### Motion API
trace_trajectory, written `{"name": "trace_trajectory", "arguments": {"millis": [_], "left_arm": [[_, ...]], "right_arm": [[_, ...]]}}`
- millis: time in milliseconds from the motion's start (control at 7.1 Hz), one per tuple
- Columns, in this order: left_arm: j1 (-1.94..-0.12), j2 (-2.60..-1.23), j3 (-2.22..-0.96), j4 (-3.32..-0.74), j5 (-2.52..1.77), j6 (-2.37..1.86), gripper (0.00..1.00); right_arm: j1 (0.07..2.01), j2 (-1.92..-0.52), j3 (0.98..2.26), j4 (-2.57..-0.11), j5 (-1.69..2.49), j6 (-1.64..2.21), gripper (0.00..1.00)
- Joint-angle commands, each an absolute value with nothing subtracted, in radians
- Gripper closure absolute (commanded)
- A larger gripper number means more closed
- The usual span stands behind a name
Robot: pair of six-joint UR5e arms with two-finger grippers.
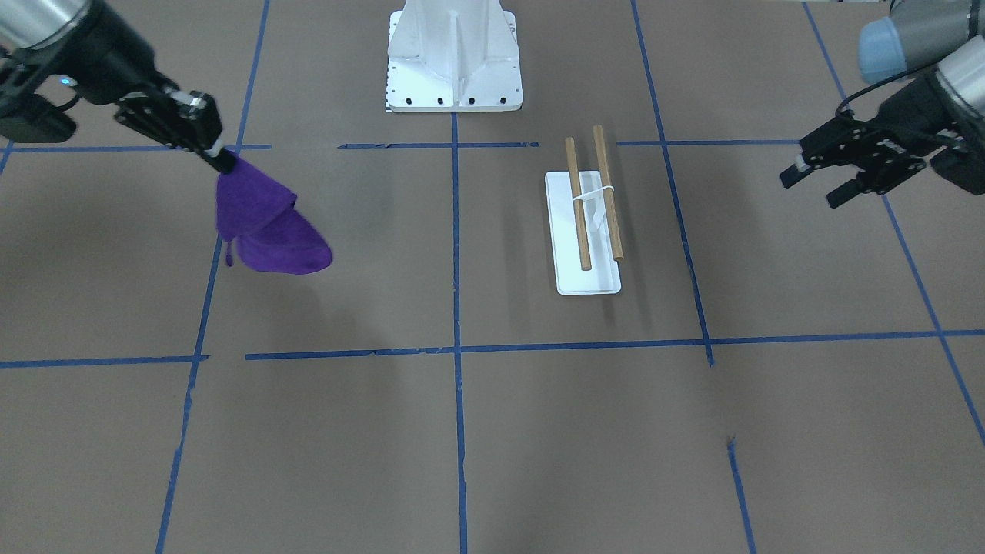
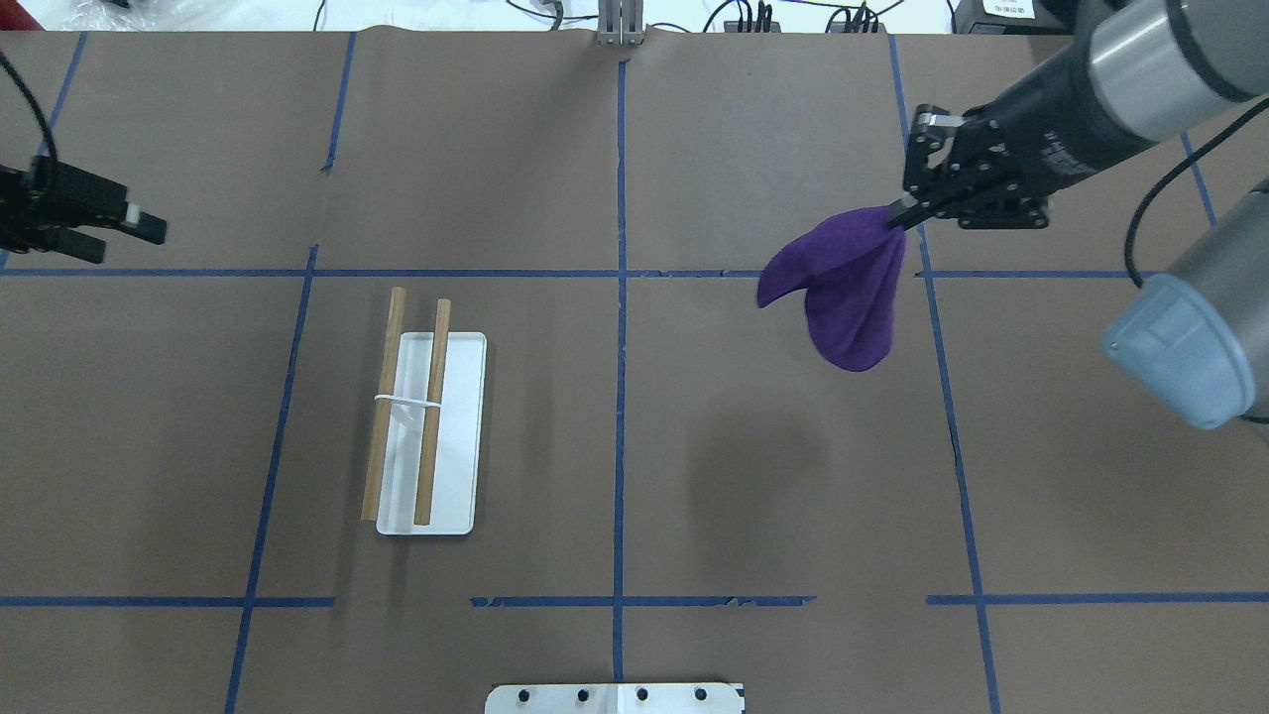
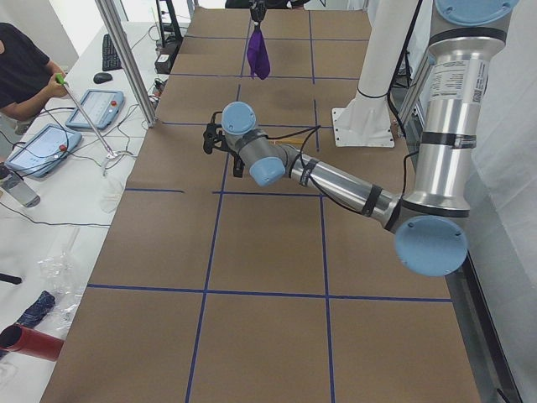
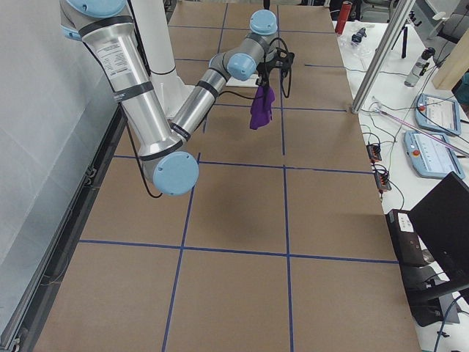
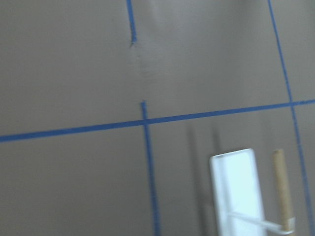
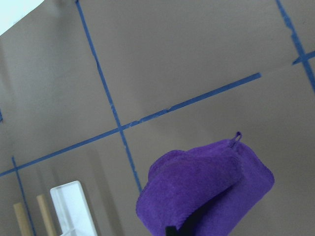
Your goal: Hang towel on rack
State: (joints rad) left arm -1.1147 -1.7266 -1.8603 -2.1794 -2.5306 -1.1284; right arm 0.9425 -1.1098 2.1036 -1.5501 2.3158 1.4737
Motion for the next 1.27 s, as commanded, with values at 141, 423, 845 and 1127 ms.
{"name": "trace_trajectory", "arguments": {"millis": [141,423,845,1127], "left_arm": [[-0.836,-2.001,-1.792,-2.163,-2.344,-1.698,0.0],[-0.784,-2.162,-1.729,-2.036,-2.31,-1.877,0.01],[-0.762,-2.214,-1.732,-2.031,-2.316,-2.119,0.04],[-0.741,-2.244,-1.717,-2.036,-2.313,-2.193,0.12]], "right_arm": [[0.828,-0.973,2.102,-1.545,2.235,1.606,1.0],[0.819,-0.922,2.097,-1.542,2.218,1.583,1.0],[0.81,-0.891,2.095,-1.506,2.186,1.552,1.0],[0.81,-0.878,2.102,-1.506,2.186,1.552,1.0]]}}
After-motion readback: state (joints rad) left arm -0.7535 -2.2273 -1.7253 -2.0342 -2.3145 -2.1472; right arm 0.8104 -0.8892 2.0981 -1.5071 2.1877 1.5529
